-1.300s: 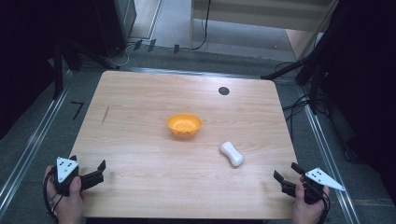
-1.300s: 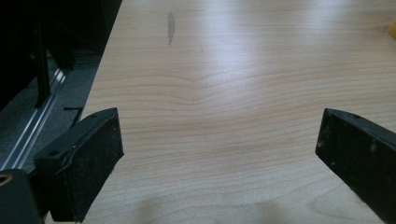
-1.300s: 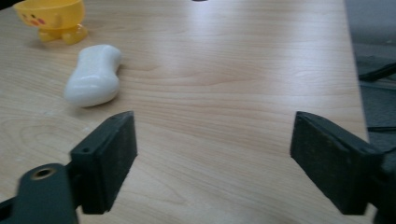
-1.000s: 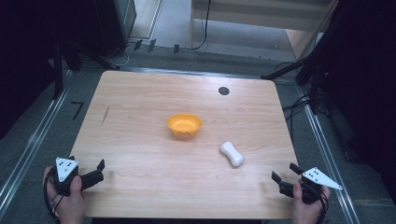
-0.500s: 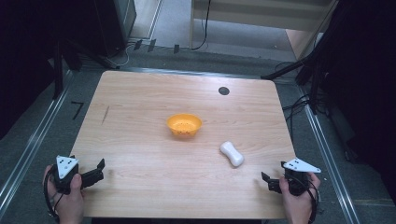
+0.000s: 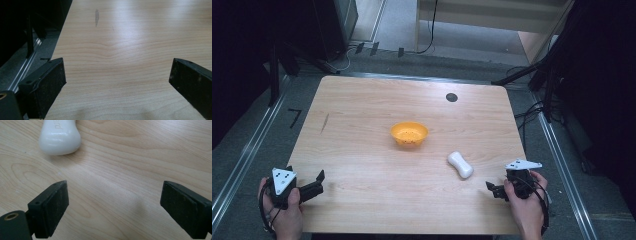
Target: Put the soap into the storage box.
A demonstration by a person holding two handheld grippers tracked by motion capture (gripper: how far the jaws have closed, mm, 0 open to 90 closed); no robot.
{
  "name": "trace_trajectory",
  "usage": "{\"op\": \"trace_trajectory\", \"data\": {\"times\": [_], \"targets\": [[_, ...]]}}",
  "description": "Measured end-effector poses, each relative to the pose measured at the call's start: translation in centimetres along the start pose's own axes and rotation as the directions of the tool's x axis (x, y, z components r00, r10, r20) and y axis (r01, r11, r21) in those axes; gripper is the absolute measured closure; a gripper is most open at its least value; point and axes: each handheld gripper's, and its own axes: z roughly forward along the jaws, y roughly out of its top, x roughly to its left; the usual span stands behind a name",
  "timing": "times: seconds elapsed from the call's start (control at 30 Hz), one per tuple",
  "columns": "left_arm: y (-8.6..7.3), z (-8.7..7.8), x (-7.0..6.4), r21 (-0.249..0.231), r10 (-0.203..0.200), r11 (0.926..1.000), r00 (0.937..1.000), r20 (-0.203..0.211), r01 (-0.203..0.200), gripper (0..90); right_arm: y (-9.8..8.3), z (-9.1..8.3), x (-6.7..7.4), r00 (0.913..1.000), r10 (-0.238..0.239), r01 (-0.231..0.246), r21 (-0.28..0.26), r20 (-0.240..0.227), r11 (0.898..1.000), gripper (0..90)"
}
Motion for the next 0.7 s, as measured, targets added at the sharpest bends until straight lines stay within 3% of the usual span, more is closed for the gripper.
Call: {"op": "trace_trajectory", "data": {"times": [0.7], "targets": [[0.0,0.2,-0.2,0.006,0.008,0.9999,1.0000,0.004,-0.008,0.9,4.1,1.2,1.3,0.9991,-0.034,0.036,0.120,-0.024,0.992,3.7]]}}
